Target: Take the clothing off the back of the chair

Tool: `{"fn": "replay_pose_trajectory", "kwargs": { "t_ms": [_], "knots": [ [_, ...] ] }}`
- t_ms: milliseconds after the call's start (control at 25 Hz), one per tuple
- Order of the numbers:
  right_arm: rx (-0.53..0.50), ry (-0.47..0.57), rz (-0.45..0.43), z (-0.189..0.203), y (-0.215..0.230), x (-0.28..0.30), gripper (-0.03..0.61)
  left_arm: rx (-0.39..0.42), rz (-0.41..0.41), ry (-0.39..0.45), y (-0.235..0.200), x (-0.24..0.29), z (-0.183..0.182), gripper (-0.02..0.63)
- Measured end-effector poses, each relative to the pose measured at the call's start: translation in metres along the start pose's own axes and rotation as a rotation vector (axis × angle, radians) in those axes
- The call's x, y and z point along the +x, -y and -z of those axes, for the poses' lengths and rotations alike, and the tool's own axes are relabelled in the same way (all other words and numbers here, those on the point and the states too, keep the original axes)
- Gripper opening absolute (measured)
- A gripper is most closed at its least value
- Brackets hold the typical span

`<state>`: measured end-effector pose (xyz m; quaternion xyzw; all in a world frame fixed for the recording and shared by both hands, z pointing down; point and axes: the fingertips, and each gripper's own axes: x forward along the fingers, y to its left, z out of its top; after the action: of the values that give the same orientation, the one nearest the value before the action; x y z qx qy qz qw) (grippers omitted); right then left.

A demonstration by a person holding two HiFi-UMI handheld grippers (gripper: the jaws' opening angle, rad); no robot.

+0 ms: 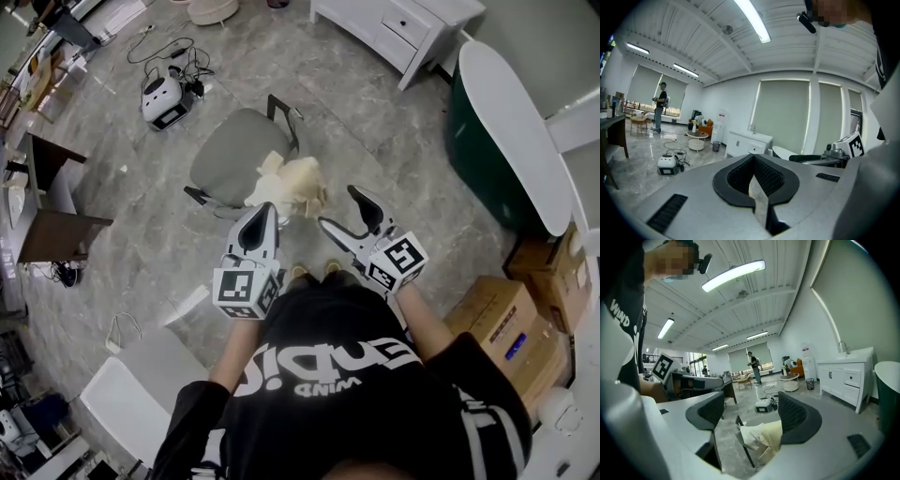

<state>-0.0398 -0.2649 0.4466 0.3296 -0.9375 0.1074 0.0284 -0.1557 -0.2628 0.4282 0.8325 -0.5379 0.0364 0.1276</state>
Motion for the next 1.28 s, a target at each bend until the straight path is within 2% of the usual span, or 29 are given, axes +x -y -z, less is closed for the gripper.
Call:
{"fn": "replay_pose_trajectory", "kwargs": {
  "t_ms": [280,640,960,1280],
  "knots": [
    [-0.008,-0.127,-0.016,0.054,0.023,0.019,0.305,-0.008,-0.004,-0.019,0.006,0.01,0.006,0.015],
    [-0.007,-0.323,-0.004,0.148,0.053,0.067,0.305,-0.014,-0.018,-0.054,0.002,0.01,0.018,0.015],
    [0.002,-0.49,0.028,0.213,0.085,0.1,0.305,-0.029,-0.04,-0.088,-0.006,0.011,0.031,0.015],
    [-0.01,-0.526,0.018,0.236,0.101,0.124,0.305,-0.033,-0.067,-0.11,-0.014,0.009,0.037,0.015]
  ]
}}
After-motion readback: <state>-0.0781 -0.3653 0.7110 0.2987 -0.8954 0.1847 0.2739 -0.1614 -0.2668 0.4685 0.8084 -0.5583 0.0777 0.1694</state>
